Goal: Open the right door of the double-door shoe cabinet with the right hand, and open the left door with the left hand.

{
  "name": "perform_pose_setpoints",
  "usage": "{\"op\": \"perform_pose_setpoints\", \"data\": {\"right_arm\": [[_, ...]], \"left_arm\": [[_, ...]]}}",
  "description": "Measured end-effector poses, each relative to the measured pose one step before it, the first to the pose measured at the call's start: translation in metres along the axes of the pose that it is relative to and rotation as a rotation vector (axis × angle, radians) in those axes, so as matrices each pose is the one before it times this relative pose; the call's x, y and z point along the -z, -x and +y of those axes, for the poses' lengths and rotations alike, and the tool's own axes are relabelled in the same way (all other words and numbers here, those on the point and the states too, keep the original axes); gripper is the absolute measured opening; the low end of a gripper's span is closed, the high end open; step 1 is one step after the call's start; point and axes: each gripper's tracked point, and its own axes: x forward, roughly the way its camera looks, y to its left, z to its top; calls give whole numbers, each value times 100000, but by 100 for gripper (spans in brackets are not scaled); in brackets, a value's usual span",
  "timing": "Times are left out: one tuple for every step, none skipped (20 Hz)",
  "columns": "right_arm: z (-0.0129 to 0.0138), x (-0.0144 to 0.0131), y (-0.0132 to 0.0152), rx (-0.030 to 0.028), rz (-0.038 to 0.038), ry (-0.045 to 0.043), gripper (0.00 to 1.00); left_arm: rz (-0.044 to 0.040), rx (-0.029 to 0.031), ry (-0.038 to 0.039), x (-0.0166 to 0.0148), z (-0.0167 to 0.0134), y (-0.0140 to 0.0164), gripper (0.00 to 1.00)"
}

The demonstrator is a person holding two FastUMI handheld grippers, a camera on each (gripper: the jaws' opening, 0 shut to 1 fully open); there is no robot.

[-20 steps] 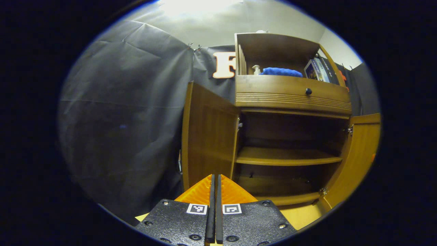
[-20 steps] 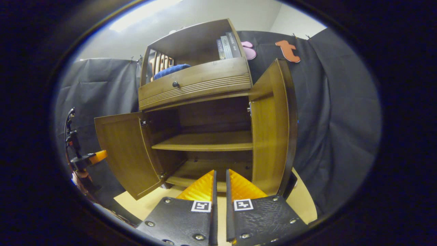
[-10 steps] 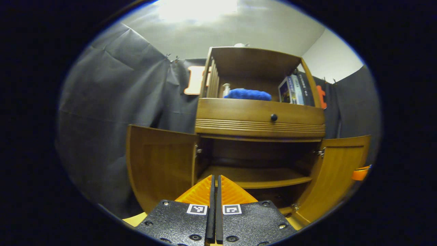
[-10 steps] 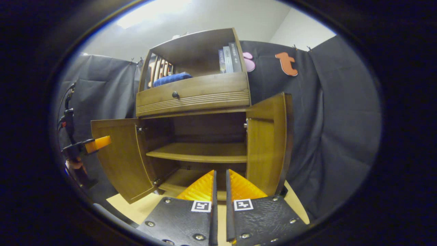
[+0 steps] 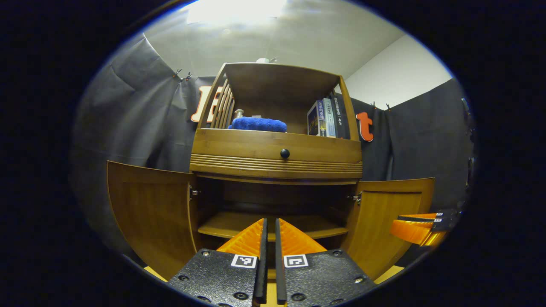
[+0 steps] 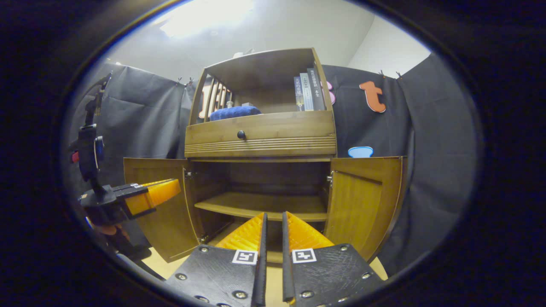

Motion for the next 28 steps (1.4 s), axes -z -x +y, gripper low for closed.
{"op": "perform_pose_setpoints", "data": {"right_arm": [[363,-151,17,-343,-239,-274,20],[-157,-166,-145,789,-601,192,27],[122,-150,-6,-570,-244,-4,32],[225,19,-198,-620,133,-184,36],[100,318,-767,356,353,-288,56],[-263,-224,794,1117,-525,92,77],[-266,-189,-256,1399,-725,167,98],[-27,-91,34,242,-374,101,98],[96,-32,149,-5,-216,-15,97],[64,-108,-94,42,-348,-2,96],[-114,-100,107,180,-74,148,96],[-1,23,24,151,-56,274,96],[64,52,-89,107,-40,383,97],[-103,-23,-87,244,-141,401,97],[27,-13,145,225,-84,357,96],[-71,22,51,259,-55,279,96],[-5,29,-38,184,26,191,96],[-63,26,56,271,92,128,96],[-12,-15,-9,263,-100,137,97],[-71,-29,5,235,-22,36,96],[-48,119,133,175,184,26,96],[-53,10,43,125,-40,67,96],[125,-2,-184,105,-14,116,96],[-79,-42,31,298,-13,174,96],[-148,-10,93,283,-82,211,97],[-27,-61,-2,310,-97,154,97],[48,17,-6,246,31,62,97],[12,28,-27,185,23,-77,96]], "left_arm": [[-585,571,-607,-231,-400,98,19],[-866,560,-444,-127,-301,-37,32],[-557,1559,-215,-150,-489,-105,44],[-325,1136,-388,-86,-445,-75,57],[-74,-64,-564,155,27,-122,70],[-80,2,-754,5,-16,264,83],[-87,-232,-438,-15,17,-314,96],[-89,-90,-100,-67,85,304,95],[37,125,82,-2,-14,-48,95],[-21,-38,87,52,73,34,96],[-102,-32,50,-9,58,-50,94],[76,-54,-87,56,104,-31,94],[-25,-86,-60,-6,79,-17,94],[137,-10,-18,57,81,-36,94],[-45,41,-38,56,31,-13,94],[186,5,-96,84,20,-65,95],[-14,90,-90,34,102,-33,95],[74,170,-110,52,-58,-74,95],[35,208,-61,-5,-24,37,95],[-96,176,-87,59,62,-8,95],[113,220,-104,33,-11,-23,95],[196,146,-53,145,30,-80,95],[58,170,90,-2,29,-20,95],[168,169,150,124,-17,-88,95],[185,69,108,72,40,32,95],[32,114,65,59,65,-6,95],[54,98,1,15,36,-100,95],[135,171,37,86,51,-3,95]]}}
